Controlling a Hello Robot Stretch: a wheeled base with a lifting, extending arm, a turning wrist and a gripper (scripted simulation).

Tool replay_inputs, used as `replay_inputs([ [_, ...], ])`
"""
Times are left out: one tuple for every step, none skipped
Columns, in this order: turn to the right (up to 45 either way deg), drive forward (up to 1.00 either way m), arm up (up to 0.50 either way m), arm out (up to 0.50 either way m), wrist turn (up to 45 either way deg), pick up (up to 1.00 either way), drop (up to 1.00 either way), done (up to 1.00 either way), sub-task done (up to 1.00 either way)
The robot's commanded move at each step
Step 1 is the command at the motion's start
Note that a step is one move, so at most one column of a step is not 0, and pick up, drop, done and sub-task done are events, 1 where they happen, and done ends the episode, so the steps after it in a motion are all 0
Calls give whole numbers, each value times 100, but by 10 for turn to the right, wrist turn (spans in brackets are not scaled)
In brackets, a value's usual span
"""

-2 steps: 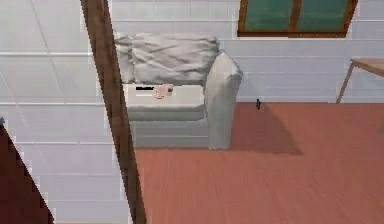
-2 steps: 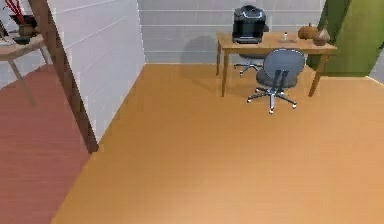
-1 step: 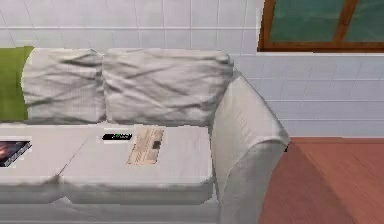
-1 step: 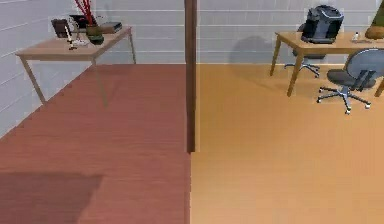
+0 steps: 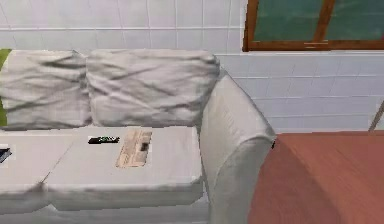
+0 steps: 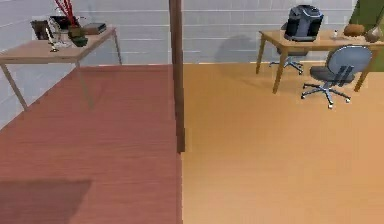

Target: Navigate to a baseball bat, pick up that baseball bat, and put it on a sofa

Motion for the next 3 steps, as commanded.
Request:
replay_inputs([
  [0, 20, 0, 0, 0, 0, 0, 0, 0],
  [-300, 0, 0, 0, 0, 0, 0, 0, 0],
  [0, 30, 0, 0, 0, 0, 0, 0, 0],
])
